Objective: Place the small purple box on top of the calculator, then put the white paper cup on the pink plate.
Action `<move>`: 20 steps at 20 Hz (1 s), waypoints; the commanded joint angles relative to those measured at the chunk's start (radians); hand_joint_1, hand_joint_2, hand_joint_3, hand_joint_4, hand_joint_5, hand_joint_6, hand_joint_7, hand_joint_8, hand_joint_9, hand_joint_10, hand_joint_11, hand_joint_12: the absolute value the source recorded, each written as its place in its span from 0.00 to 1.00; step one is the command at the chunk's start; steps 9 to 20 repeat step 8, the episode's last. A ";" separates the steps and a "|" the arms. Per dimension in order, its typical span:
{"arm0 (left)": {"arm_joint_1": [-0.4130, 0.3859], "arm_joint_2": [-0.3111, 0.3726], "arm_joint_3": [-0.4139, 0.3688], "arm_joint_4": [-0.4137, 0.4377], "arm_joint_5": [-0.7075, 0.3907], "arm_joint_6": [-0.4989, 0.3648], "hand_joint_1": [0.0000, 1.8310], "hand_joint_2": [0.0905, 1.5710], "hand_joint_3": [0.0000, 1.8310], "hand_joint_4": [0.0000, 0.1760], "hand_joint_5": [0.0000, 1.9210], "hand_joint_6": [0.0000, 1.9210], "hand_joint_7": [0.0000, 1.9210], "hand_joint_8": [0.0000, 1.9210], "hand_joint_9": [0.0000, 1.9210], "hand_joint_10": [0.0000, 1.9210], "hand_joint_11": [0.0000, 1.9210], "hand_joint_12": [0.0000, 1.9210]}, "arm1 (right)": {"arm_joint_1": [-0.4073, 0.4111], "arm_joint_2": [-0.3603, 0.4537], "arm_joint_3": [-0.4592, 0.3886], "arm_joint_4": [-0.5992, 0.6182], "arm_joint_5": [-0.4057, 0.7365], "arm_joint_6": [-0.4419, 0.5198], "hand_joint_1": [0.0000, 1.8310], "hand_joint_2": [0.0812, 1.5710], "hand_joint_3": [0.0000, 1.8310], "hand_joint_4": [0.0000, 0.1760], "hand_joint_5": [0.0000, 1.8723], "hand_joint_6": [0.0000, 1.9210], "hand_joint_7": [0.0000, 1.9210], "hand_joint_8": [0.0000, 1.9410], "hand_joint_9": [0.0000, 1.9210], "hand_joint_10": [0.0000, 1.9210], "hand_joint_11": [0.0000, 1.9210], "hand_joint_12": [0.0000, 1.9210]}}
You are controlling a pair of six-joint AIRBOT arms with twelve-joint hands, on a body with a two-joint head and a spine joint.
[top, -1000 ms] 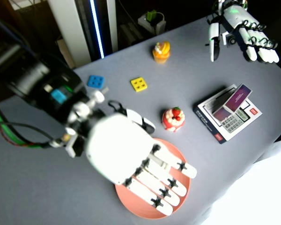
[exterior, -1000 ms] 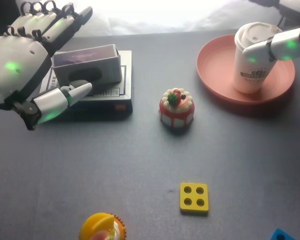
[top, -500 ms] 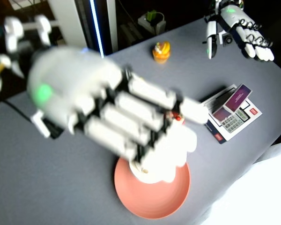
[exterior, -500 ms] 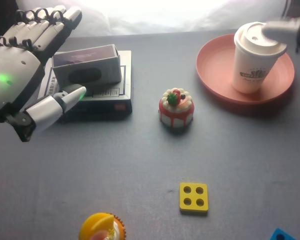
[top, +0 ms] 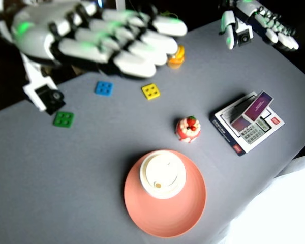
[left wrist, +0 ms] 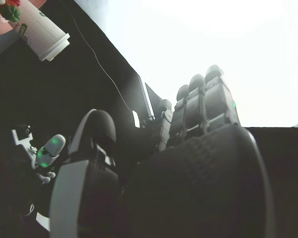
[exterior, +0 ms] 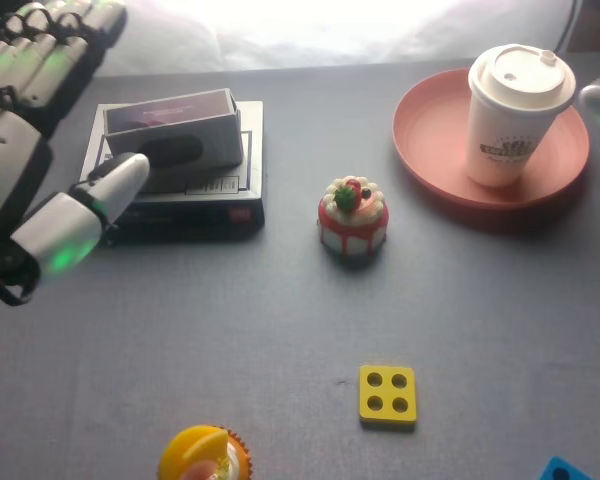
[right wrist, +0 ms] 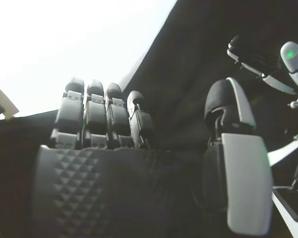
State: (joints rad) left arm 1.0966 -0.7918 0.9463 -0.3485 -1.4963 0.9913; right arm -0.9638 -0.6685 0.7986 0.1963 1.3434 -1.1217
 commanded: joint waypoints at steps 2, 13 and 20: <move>0.003 0.010 -0.009 0.023 -0.187 -0.002 0.32 0.92 0.01 0.81 0.00 0.00 0.00 0.00 0.00 0.00 0.00 0.00 | -0.024 0.020 -0.012 0.023 0.215 0.003 0.30 0.76 0.02 0.19 0.00 0.00 0.00 0.00 0.00 0.00 0.00 0.00; 0.006 0.026 -0.019 0.038 -0.239 -0.013 0.47 0.94 0.01 0.62 0.00 0.00 0.00 0.00 0.00 0.00 0.00 0.00 | -0.081 0.053 -0.040 0.029 0.362 0.013 0.20 0.81 0.00 0.05 0.02 0.20 0.07 0.01 0.03 0.01 0.00 0.10; 0.006 0.026 -0.019 0.038 -0.239 -0.013 0.47 0.94 0.01 0.62 0.00 0.00 0.00 0.00 0.00 0.00 0.00 0.00 | -0.081 0.053 -0.040 0.029 0.362 0.013 0.20 0.81 0.00 0.05 0.02 0.20 0.07 0.01 0.03 0.01 0.00 0.10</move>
